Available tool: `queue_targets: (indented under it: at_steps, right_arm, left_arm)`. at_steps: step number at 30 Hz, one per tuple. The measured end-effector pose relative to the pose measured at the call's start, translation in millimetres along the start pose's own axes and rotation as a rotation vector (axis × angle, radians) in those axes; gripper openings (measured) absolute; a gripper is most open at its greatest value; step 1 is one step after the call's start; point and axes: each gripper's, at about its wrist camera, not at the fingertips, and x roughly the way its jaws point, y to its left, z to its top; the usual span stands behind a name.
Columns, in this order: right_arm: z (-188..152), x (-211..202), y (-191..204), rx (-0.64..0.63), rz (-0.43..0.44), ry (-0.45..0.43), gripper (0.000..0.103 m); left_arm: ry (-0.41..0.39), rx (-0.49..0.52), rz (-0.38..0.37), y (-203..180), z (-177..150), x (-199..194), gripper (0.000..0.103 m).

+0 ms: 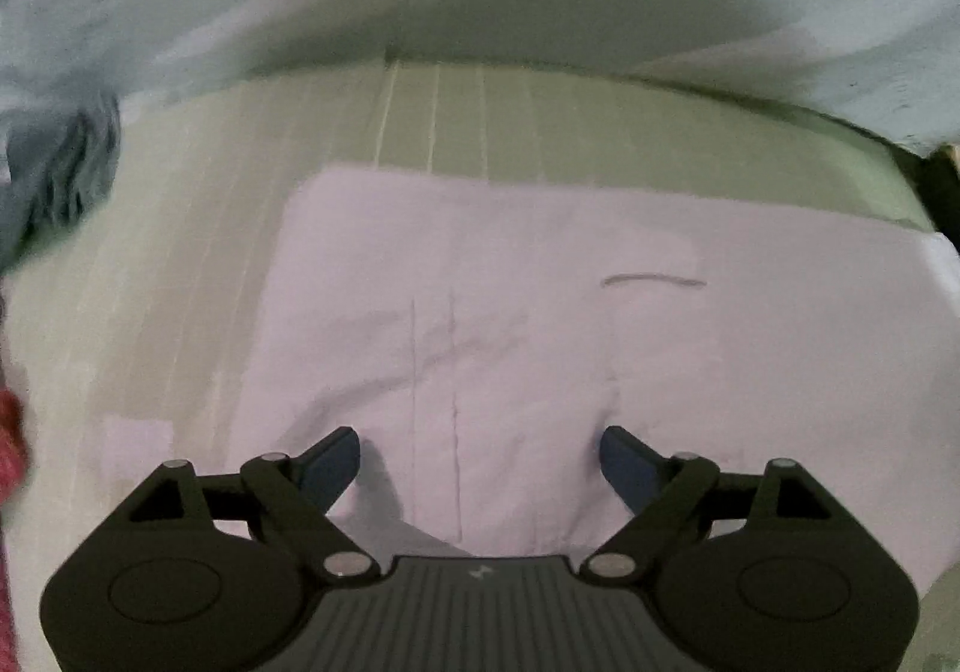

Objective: Fold clothes

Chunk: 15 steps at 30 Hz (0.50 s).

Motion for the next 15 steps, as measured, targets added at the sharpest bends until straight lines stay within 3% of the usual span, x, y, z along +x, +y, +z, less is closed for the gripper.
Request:
queue_targets:
  at_steps: [6,9,15]
  right_arm:
    - [13,29,-7,-0.055,0.092,0.055,0.103]
    - [12,39,-8,-0.063,0.152,0.098,0.103]
    - [11,40,-1,-0.062,0.120,0.082,0.103]
  left_arm:
    - [0.013,-0.092,-0.029,12,-7,5,0.103]
    - [0.022,-0.112,-0.032,14,-7,9,0.103]
    - [0.036,-0.110,-0.010,16,-5,15,0.103]
